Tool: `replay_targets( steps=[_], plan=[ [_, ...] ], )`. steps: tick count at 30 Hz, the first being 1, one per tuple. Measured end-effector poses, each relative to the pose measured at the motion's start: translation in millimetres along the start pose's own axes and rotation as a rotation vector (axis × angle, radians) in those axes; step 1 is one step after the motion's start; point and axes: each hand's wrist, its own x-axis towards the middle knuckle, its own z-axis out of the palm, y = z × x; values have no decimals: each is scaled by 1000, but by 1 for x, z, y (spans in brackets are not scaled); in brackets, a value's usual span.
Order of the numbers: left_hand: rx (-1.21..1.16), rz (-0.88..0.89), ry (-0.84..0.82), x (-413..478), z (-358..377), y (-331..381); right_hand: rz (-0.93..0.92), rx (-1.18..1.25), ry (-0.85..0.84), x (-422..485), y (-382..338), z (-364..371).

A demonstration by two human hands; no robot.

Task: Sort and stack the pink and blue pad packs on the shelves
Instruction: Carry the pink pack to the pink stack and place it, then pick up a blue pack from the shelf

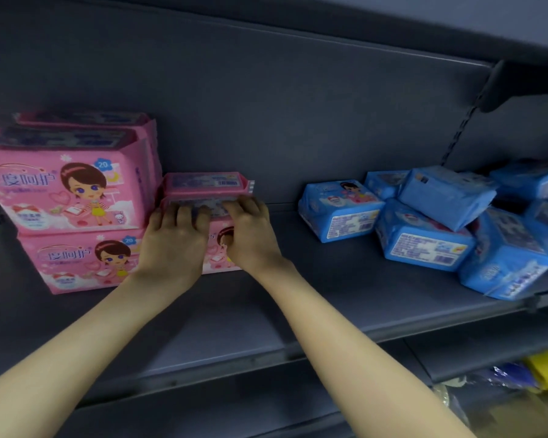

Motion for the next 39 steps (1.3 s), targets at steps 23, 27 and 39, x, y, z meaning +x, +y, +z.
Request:
replay_targets(
  steps=[23, 27, 39],
  plan=[
    [-340, 310, 98, 46, -119, 258, 346, -334, -14, -95, 168, -215],
    [-447, 447, 138, 54, -135, 336, 455, -393, 50, -129, 218, -260],
    [-536, 806, 233, 63, -174, 529, 811, -507, 136, -239, 335, -365]
  ],
)
